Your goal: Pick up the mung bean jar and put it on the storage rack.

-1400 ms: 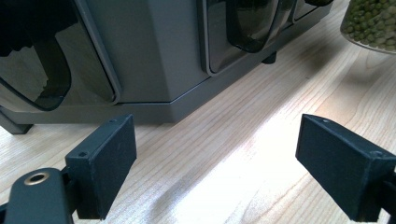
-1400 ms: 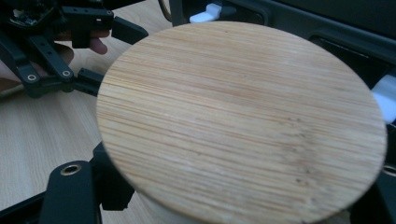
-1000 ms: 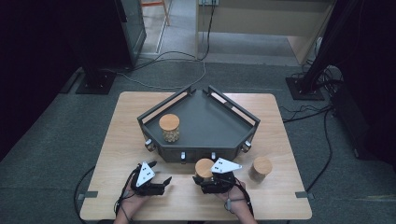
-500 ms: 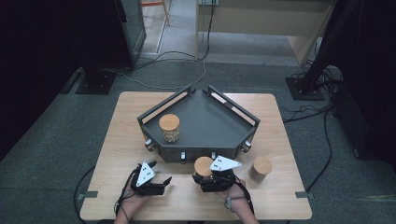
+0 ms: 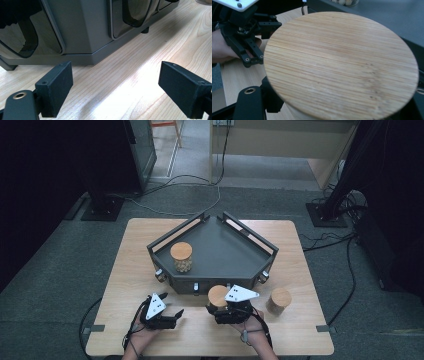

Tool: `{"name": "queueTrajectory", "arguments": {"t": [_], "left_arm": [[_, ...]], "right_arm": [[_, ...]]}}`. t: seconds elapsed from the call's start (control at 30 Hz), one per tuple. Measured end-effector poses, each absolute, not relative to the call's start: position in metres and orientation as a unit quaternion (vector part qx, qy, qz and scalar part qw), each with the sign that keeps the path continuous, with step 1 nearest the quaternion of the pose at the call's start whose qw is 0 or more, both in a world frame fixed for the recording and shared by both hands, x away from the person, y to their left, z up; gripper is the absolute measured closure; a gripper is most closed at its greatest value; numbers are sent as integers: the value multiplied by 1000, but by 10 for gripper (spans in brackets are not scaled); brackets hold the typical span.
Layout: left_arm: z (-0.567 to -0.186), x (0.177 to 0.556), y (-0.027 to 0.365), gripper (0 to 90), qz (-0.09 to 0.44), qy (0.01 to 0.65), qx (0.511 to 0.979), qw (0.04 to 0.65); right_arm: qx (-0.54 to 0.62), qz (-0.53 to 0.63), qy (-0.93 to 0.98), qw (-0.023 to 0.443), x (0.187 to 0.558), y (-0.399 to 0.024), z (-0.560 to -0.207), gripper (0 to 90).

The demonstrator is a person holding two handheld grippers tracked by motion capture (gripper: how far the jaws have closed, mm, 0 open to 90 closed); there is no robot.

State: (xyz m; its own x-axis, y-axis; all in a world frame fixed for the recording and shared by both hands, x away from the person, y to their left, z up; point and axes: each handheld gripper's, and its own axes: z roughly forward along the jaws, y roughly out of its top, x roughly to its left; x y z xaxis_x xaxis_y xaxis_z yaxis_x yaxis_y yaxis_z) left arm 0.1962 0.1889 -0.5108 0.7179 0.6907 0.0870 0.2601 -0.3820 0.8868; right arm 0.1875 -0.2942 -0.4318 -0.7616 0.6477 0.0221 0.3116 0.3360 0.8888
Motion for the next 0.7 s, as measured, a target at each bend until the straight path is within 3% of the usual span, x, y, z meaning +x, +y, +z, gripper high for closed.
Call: {"name": "queueTrajectory", "arguments": {"t": [0.7], "left_arm": [[-510,197,188,123,229,295,802,466]], "right_arm": [[308,487,801,164,192,-290,-409,251]]}}
